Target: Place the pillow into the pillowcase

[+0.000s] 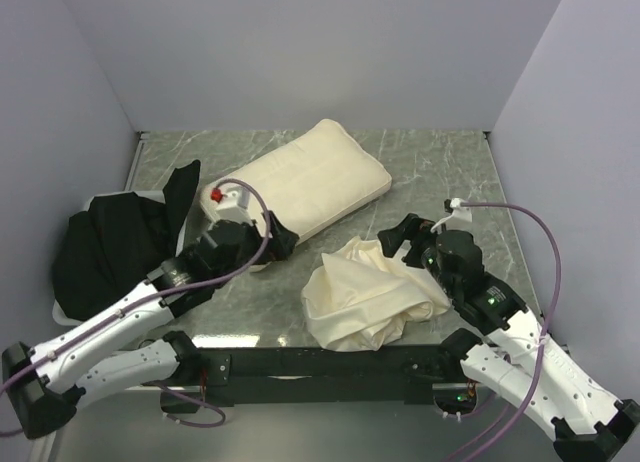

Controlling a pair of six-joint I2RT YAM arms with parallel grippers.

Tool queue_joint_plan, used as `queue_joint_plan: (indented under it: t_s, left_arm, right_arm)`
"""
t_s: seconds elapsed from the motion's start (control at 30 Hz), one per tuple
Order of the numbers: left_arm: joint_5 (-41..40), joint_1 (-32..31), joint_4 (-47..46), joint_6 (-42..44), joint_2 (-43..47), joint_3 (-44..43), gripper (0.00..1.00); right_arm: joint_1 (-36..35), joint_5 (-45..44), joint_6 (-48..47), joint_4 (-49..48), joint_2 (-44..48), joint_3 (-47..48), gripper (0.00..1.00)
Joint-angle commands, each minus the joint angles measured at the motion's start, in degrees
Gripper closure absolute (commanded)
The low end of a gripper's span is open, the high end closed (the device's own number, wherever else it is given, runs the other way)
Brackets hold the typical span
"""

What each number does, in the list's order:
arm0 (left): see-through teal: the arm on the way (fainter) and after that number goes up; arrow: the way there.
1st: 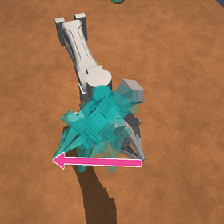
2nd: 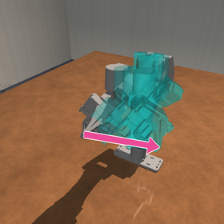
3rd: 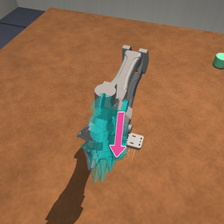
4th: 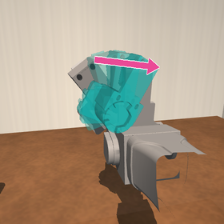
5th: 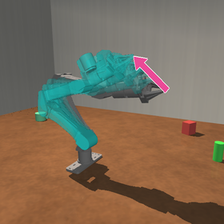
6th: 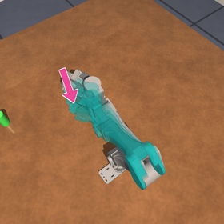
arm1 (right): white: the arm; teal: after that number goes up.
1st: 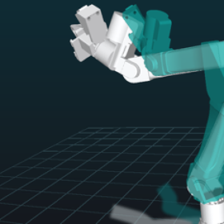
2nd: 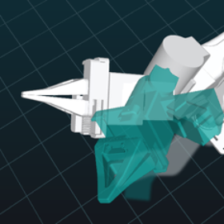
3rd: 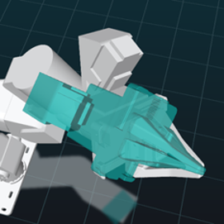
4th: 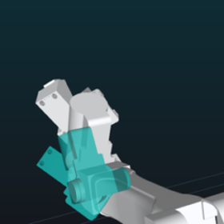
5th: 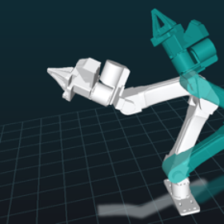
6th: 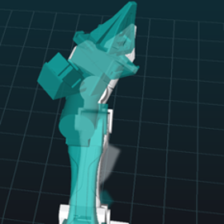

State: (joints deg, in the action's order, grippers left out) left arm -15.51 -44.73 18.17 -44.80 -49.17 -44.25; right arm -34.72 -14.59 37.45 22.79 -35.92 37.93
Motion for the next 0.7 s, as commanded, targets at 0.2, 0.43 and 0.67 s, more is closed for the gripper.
queue_joint_plan:
  t_s: [0.2,0.43,0.67]
  left_arm:
    - [-24.5,-20.9,13.9,-17.7,-21.5,-15.8,0.01]
    - [-22.9,-21.0,15.2,-16.2,-22.7,-20.3,0.01]
    - [-22.9,-21.0,14.5,-17.6,-16.7,-15.9,0.01]
  right_arm:
    - [-0.1,2.5,-0.9,4.6,-5.7,7.3,0.00]
    - [-0.1,-4.8,0.3,6.8,0.7,3.7,0.00]
    - [-0.1,-5.7,0.1,3.1,1.5,0.4,0.00]
